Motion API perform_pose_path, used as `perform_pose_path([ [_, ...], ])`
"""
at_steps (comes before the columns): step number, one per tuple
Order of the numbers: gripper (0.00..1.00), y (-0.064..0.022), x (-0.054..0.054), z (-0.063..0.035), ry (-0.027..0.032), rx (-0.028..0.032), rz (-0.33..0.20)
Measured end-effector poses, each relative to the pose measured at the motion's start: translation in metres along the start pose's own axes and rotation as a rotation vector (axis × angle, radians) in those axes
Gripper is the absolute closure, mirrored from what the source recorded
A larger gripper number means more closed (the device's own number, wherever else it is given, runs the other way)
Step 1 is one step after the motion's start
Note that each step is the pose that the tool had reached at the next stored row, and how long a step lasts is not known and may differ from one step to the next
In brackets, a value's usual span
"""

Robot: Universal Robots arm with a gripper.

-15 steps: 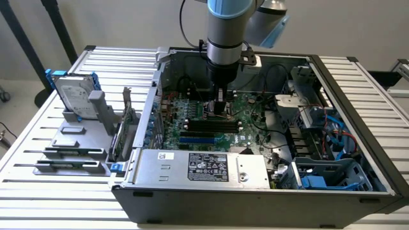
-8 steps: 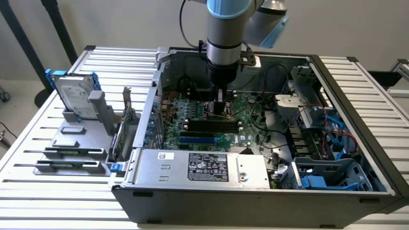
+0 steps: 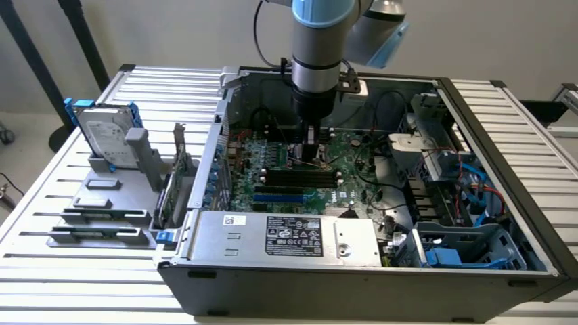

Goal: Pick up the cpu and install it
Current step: 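Place the cpu into insertion slot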

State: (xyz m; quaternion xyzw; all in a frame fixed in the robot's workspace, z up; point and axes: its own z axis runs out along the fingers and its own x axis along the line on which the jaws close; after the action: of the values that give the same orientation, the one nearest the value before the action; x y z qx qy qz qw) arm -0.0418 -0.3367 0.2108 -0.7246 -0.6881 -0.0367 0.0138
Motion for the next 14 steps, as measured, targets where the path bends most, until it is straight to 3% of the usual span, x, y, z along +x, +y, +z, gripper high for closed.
perform_pose_path([
  [14, 0.46, -0.0011, 0.0028, 0.0069, -0.0005, -0.0043, 0.000],
])
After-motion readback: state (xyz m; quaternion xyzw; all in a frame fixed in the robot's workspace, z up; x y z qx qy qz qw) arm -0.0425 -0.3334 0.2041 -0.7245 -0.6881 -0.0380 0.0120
